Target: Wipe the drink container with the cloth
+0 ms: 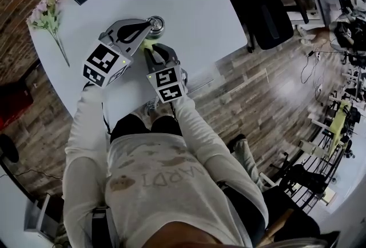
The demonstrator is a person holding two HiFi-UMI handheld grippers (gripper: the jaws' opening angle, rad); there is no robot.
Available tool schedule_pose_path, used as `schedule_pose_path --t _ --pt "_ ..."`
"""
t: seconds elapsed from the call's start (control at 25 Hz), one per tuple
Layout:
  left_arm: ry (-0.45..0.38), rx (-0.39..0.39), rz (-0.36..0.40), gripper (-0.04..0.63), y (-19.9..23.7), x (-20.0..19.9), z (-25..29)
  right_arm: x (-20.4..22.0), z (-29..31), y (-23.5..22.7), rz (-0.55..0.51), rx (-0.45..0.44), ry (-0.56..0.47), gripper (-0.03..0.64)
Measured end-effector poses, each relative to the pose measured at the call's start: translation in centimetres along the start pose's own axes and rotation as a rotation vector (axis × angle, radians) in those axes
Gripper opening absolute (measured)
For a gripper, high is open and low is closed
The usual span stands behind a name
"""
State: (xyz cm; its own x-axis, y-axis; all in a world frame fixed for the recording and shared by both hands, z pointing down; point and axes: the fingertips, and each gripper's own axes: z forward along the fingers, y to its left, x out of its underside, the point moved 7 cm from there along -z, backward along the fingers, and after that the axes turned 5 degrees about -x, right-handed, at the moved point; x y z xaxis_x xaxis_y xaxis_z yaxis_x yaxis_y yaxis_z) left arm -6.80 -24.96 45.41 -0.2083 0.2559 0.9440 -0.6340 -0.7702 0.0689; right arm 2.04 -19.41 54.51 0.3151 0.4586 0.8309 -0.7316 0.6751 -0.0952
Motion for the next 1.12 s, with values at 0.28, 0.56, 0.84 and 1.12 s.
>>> schedule_pose_path --t 0.28,0.56,0.84,1.12 --pt "0.000 0.000 -0.002 0.002 0.0 0.0 0.0 -0.2 1.2 1.0 -0.018 -0.037 0.005 0.071" --pt "-0.002 -0.002 -0.013 0.002 0.2 0.1 -0.1 -0.6 0.2 1.1 -0.016 -0.036 -0.030 0.072" --pt "-0.037 -0.061 -0.037 0.002 0.0 0.3 -1.0 -0.9 -3.0 -0.2 0.025 0.005 -0.083 0.072" --pt "-0.085 -0.191 -0.062 0.002 -0.1 0.3 -4.2 -1.1 -5.5 -1.1 0.027 0.023 -0.118 0.072"
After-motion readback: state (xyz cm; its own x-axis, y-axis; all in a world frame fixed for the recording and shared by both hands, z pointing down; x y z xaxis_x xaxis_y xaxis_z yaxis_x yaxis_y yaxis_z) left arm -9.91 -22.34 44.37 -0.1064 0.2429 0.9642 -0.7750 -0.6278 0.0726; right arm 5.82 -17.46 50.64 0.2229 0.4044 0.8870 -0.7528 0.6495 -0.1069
